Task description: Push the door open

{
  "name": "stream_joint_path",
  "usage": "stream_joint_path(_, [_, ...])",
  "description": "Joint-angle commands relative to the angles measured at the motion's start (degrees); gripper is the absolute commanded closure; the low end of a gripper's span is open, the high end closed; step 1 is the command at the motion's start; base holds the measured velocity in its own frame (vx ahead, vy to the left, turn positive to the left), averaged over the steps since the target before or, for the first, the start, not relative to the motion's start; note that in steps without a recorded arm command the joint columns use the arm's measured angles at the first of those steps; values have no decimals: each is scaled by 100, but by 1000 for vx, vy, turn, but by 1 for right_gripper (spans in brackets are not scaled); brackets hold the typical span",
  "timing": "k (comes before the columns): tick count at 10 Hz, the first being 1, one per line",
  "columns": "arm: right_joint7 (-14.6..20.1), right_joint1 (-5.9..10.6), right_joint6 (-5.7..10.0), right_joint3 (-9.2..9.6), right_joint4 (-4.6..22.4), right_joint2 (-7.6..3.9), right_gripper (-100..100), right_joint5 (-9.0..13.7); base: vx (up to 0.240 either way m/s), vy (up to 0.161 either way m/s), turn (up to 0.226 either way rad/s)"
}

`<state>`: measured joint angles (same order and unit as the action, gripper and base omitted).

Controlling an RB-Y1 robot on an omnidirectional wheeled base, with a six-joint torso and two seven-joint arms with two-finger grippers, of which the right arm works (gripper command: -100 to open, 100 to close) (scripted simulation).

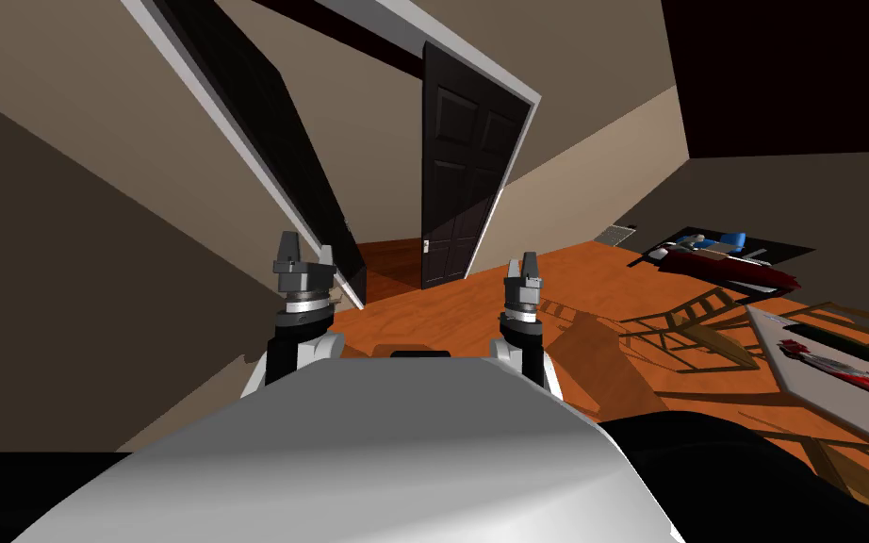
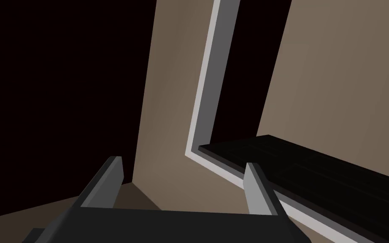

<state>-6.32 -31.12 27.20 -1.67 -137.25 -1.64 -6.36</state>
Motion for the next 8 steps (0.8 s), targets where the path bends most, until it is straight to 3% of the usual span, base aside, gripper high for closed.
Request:
stream_joint_path(1, [26, 58, 31, 84, 164, -33, -100, 11, 93, 12, -39])
stream_joint_path(8, [131, 294, 157, 425, 833, -143, -100, 54, 148, 5, -39])
